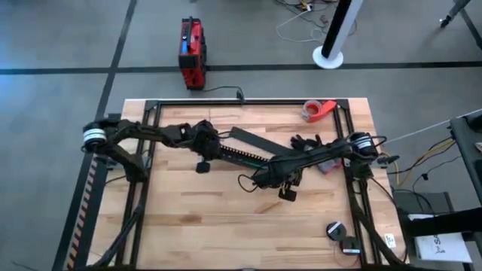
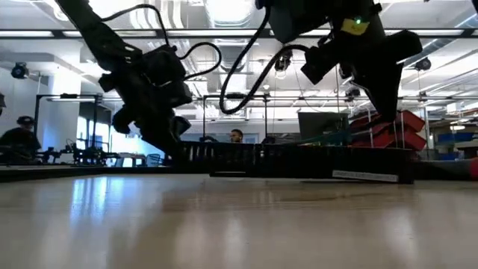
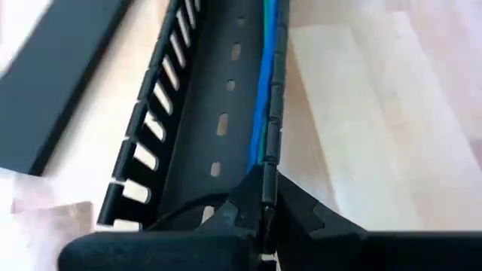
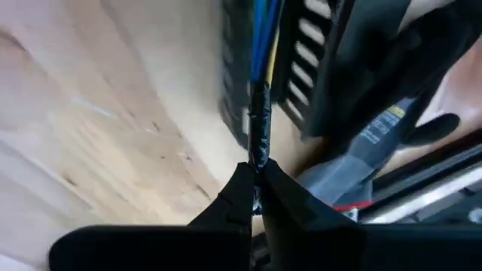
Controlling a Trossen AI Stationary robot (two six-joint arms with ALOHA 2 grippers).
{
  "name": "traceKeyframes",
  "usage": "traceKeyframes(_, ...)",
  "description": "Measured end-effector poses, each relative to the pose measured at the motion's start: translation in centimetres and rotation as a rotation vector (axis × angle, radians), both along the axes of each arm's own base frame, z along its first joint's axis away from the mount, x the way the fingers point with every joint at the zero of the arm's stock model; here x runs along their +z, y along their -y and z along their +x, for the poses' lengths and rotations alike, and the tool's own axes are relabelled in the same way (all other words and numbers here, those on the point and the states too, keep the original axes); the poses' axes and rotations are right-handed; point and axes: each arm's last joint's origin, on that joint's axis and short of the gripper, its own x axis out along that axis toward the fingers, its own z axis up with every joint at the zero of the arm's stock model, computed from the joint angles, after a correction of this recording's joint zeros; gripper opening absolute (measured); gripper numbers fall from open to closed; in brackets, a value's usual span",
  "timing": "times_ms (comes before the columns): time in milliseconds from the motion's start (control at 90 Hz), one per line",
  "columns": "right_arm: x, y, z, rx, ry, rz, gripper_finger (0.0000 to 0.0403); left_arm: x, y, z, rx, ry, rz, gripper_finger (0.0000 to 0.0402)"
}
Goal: Ziptie cables
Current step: Put the zip-tied cables into the black cable duct
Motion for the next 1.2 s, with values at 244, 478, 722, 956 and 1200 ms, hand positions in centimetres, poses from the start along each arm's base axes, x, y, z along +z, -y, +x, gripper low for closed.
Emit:
traceKeyframes(244,-2.0,0.9,-0.4,0.066,-0.012,0.002,0.0000,-0.4,0.2,-0.6,-0.023,-0.004,0.023,0.0001)
traceKeyframes(478,-2.7,1.7,-0.3,0.120,0.019,-0.086,0.0000,-0.2,0.2,-0.5,-0.036,0.018,0.032,0.0001)
traceKeyframes(722,-2.0,2.5,0.1,0.199,0.030,-0.116,0.0000,-0.3,0.2,-0.4,-0.049,0.024,0.036,0.0001)
traceKeyframes(956,-2.1,3.6,0.4,0.231,0.040,-0.135,0.0000,-0.4,0.2,-0.4,-0.059,0.021,0.040,0.0001)
traceKeyframes(1200,-3.5,3.7,0.3,0.264,0.036,-0.114,0.0011,-0.4,0.2,-0.4,-0.058,0.020,0.040,0.0001)
